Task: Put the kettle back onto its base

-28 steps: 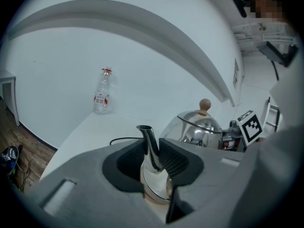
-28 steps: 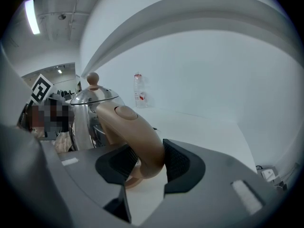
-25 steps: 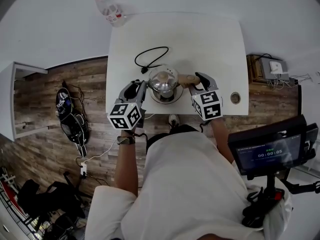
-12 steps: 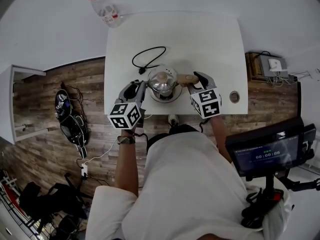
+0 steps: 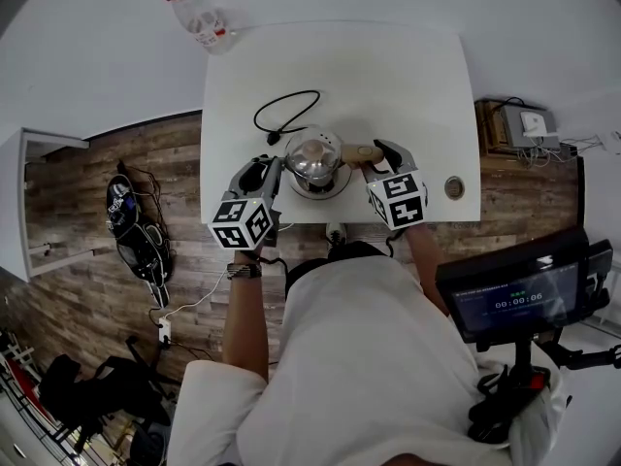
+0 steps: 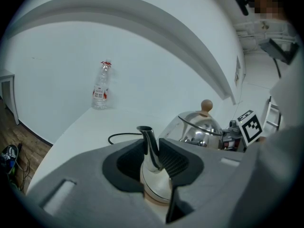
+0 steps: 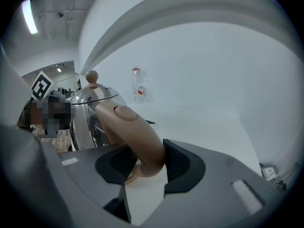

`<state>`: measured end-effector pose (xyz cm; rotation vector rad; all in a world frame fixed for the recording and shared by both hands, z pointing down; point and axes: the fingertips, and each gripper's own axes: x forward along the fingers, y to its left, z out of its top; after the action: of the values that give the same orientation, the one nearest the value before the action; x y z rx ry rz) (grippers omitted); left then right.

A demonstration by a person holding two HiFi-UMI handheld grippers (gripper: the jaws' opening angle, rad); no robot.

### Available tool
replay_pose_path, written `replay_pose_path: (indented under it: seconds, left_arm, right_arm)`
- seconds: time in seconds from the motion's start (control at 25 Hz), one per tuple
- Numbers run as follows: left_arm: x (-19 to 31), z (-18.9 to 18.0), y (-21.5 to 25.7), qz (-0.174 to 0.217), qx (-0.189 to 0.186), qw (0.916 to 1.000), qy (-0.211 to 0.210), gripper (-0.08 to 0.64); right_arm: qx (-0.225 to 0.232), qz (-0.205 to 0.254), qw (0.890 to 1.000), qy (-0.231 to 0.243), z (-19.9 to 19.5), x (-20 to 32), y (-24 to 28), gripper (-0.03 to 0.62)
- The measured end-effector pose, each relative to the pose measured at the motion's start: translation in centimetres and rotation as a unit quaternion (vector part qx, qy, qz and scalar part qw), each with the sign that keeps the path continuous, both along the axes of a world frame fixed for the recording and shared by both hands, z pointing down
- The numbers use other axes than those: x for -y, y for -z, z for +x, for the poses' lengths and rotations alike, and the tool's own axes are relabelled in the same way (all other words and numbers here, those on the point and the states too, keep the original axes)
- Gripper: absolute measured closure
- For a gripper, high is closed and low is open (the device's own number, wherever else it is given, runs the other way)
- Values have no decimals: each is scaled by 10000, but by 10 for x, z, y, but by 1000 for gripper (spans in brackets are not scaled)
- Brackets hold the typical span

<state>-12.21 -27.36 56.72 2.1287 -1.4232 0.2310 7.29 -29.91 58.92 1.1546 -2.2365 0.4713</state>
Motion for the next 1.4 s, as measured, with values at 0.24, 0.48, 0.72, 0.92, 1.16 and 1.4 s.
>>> replay_pose_path:
  seconds: [0.24,0.48,0.72,0.92,1.16,1.4]
  left_arm:
    - [-1,0,-1,38,4,10000,39,457]
    - [-1,4,-2,62,56,10000,-47,456]
    - [0,3,0,155,261,9995,27,456]
    - [-1,0,2,207,352,9992,34,456]
    - [-9,-7,2,216,432,9988,126,456]
    - [-35,-18,17,382,814,9958,147,457]
  right_arm:
    - [13,-49,10000,-69,0,-4,-2,423]
    - [156,-309,9991,-242,5,-8,-11,411]
    - [414,-651,9959,-464,9,-8,-17,399]
    - [534,-818,9928,-695,18,-9,-19,397]
    - [472,-803,9916,-902,32,-16,-14,396]
    - [674,-524,9893,-1183,44,-44,19,423]
